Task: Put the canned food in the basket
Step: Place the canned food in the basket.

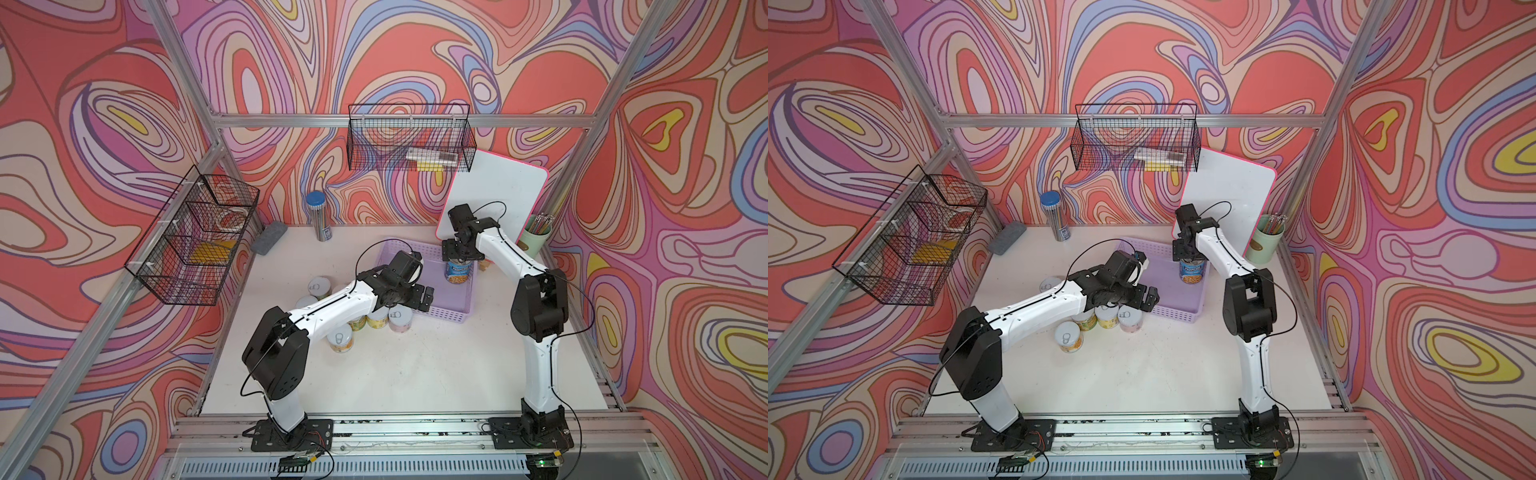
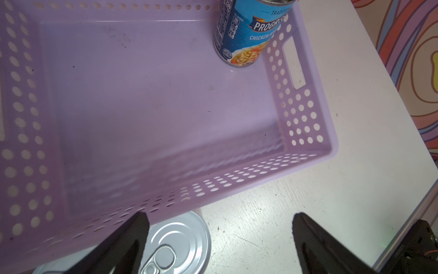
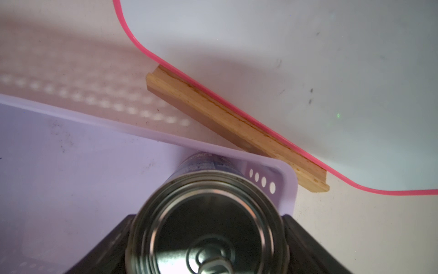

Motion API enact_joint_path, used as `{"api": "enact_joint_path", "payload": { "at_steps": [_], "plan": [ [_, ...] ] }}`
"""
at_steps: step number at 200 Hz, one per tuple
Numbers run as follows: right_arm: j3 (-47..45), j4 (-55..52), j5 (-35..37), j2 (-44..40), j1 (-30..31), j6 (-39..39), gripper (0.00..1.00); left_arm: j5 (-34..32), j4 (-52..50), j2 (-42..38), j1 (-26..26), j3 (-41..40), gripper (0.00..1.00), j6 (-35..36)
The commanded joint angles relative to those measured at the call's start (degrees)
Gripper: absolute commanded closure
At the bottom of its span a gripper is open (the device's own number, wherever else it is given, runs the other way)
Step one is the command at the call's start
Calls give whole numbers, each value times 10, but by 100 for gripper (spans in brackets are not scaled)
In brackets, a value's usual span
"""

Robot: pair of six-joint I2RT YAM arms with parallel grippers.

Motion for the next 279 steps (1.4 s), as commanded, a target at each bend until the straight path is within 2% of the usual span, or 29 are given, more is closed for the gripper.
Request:
{"api": "enact_joint_path", "payload": {
  "at_steps": [1,21,86,155,201,246,279],
  "plan": [
    [-9,30,1,-11,-4,6,13,-12,-14,8,-4,-2,1,1],
    [-4,28,-6,-14,-4,6,2,-16,-16,8,-4,-1,1,1],
    [-18,34,-43,-58,-4,11,2,-34,-38,-2,-4,2,1,1],
    [-183,151,-140,-218,5,51,2,-97,-99,-66,-4,-49,1,8],
    [-240,165,-108,-272,69,48,2,-131,-126,-115,-4,-95,1,-1],
    [-261,183,-87,-290,136,52,2,-170,-154,-169,-1,-131,1,-20],
    [-267,197,-87,-288,171,60,2,-176,-164,-213,20,-163,1,-37]
  ]
}}
